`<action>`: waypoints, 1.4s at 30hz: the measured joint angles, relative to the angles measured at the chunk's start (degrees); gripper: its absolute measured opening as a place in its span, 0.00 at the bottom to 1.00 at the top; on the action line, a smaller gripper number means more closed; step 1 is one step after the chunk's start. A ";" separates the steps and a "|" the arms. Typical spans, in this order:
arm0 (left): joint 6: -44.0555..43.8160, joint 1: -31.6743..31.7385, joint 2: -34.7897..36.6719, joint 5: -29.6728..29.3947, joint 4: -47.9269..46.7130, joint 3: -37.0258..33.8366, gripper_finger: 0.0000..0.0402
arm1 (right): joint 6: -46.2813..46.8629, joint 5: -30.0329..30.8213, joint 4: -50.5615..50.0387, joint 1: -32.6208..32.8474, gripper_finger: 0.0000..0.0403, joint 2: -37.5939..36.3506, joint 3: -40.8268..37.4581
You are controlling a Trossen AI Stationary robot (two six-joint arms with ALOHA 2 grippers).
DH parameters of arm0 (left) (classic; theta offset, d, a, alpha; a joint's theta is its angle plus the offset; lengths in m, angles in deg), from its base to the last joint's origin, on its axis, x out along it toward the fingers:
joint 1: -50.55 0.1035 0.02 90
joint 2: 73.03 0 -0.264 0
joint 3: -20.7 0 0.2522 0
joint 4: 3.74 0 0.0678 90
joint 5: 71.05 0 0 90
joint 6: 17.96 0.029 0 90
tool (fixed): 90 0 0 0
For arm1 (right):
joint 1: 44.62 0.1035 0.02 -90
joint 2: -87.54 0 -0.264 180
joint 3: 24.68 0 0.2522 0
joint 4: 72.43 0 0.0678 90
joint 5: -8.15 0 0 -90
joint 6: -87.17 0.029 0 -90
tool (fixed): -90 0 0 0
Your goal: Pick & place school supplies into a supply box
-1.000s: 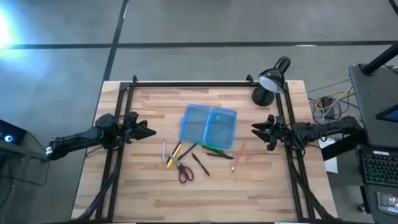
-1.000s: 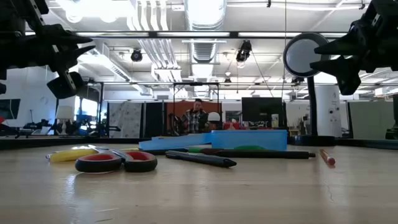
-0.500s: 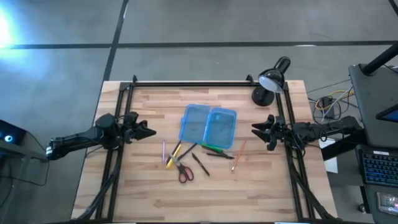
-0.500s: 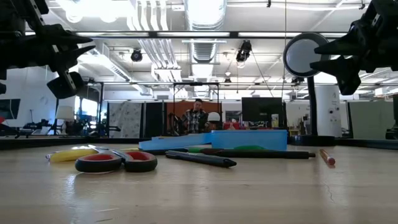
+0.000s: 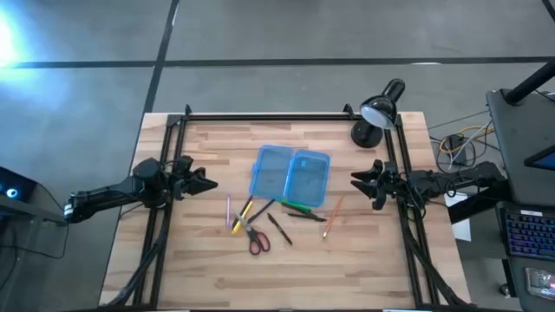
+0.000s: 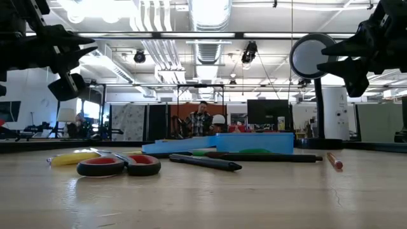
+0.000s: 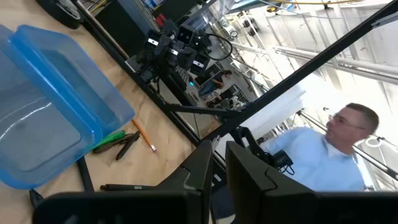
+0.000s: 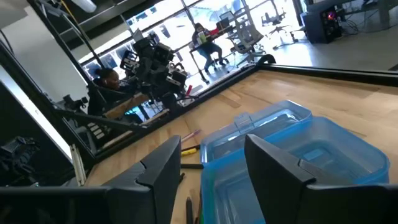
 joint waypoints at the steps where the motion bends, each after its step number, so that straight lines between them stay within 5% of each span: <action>1: 0.00 0.00 -0.01 -0.01 0.01 0.00 0.07 | 0.00 0.00 0.02 0.02 0.42 0.02 -0.01; 18: -0.02 0.00 0.00 0.00 0.00 -0.02 0.07 | 3.07 -0.11 2.15 0.00 0.42 0.07 -0.04; 25: -0.02 -0.02 0.00 0.00 0.02 0.00 0.07 | 0.63 5.75 5.73 -0.97 0.42 1.62 -0.03; 33: 0.00 -0.01 0.00 0.00 0.02 0.00 0.07 | 16.90 2.78 2.57 -0.98 0.42 1.92 -0.02; 42: 0.00 0.00 0.00 0.00 0.00 -0.01 0.07 | 29.98 17.07 3.69 -2.77 0.42 3.22 -0.02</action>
